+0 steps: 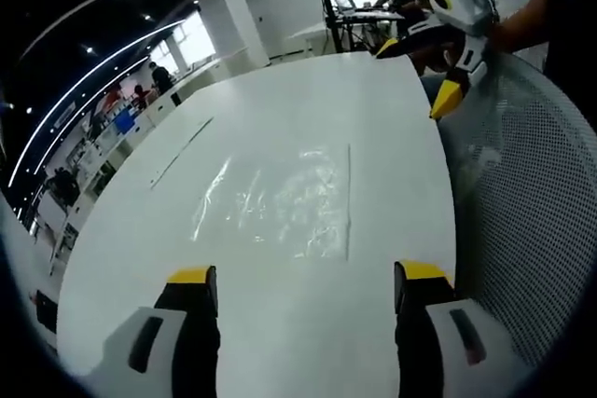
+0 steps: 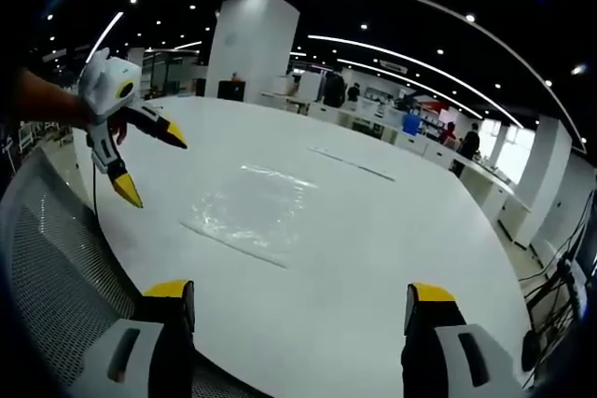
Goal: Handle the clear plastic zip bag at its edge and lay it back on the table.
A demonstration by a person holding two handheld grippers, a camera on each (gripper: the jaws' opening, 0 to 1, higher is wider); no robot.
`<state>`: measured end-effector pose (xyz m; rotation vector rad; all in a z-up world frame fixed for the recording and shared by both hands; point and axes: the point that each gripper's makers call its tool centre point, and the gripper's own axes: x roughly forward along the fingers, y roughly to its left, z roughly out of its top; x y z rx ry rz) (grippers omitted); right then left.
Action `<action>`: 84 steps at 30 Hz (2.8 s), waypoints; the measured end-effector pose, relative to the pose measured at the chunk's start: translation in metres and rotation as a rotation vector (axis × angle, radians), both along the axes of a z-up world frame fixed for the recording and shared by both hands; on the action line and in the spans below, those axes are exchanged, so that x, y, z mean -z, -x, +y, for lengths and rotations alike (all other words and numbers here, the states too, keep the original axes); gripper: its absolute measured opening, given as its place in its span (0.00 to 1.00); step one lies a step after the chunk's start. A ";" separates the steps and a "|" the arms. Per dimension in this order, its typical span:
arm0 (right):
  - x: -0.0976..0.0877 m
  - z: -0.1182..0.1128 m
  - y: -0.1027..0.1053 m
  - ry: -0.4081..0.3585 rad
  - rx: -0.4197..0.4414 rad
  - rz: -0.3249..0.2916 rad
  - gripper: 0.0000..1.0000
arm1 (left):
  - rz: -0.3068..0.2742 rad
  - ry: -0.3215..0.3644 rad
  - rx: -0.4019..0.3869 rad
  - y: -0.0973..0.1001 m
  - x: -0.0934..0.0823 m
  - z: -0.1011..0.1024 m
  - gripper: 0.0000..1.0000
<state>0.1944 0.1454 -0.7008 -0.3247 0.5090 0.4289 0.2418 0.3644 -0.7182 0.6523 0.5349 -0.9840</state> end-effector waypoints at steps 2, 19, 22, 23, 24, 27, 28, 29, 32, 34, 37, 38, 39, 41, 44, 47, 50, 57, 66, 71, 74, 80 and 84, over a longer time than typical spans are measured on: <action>-0.001 0.000 0.000 -0.001 0.001 -0.004 0.94 | 0.003 -0.001 0.005 -0.001 0.000 -0.001 0.74; -0.001 -0.001 0.000 -0.006 0.004 -0.006 0.92 | 0.038 -0.073 0.113 0.003 0.015 -0.019 0.53; -0.001 -0.001 0.000 -0.007 0.004 -0.006 0.91 | 0.047 -0.079 0.128 0.005 0.017 -0.024 0.49; -0.001 -0.001 0.000 -0.007 0.004 -0.006 0.91 | 0.052 -0.084 0.136 0.005 0.019 -0.025 0.47; -0.001 -0.001 0.000 -0.007 0.004 -0.006 0.91 | 0.060 -0.086 0.141 0.006 0.020 -0.026 0.45; -0.001 -0.001 -0.001 -0.010 0.005 -0.007 0.91 | 0.071 -0.092 0.158 0.006 0.023 -0.030 0.39; -0.001 -0.001 0.000 -0.007 0.001 -0.005 0.91 | 0.074 -0.098 0.165 0.006 0.024 -0.032 0.38; -0.001 -0.001 0.000 -0.004 -0.001 -0.006 0.91 | 0.075 -0.104 0.169 0.005 0.025 -0.033 0.37; -0.001 -0.002 -0.001 -0.016 0.012 -0.002 0.90 | 0.097 -0.110 0.196 0.007 0.028 -0.036 0.33; 0.000 0.000 0.001 0.003 -0.012 0.000 0.90 | 0.097 -0.131 0.198 0.006 0.029 -0.036 0.32; -0.001 -0.001 0.000 -0.010 0.002 -0.004 0.90 | 0.115 -0.120 0.209 0.006 0.029 -0.039 0.30; -0.001 -0.002 0.000 -0.006 0.005 -0.007 0.90 | 0.111 -0.124 0.202 0.005 0.029 -0.039 0.29; -0.002 -0.003 -0.001 -0.007 0.011 -0.010 0.90 | 0.115 -0.110 0.204 0.005 0.028 -0.042 0.29; 0.000 -0.001 0.000 -0.011 -0.002 0.003 0.90 | 0.131 -0.125 0.212 0.006 0.030 -0.044 0.28; 0.000 -0.001 -0.001 -0.018 0.004 0.000 0.89 | 0.141 -0.130 0.220 0.004 0.033 -0.046 0.27; -0.001 -0.002 -0.001 -0.013 0.007 -0.004 0.88 | 0.143 -0.141 0.217 0.000 0.036 -0.046 0.26; 0.001 -0.002 0.000 -0.007 0.002 0.003 0.88 | 0.161 -0.175 0.218 -0.001 0.042 -0.044 0.25; 0.000 -0.002 0.000 -0.017 0.009 0.000 0.87 | 0.232 -0.199 0.227 0.000 0.053 -0.043 0.21; -0.001 -0.004 0.000 -0.009 0.023 0.001 0.86 | 0.308 -0.192 0.242 0.002 0.057 -0.052 0.20; 0.002 -0.005 0.000 -0.005 0.020 0.008 0.86 | 0.317 -0.192 0.253 -0.003 0.059 -0.051 0.17; 0.002 -0.004 0.000 -0.003 0.018 0.010 0.85 | 0.319 -0.174 0.250 -0.003 0.059 -0.050 0.16; 0.003 -0.004 0.002 0.005 0.014 0.019 0.85 | 0.306 -0.155 0.255 -0.001 0.061 -0.048 0.03; 0.004 -0.003 0.002 0.011 0.009 0.025 0.86 | 0.299 -0.152 0.251 0.000 0.060 -0.048 0.00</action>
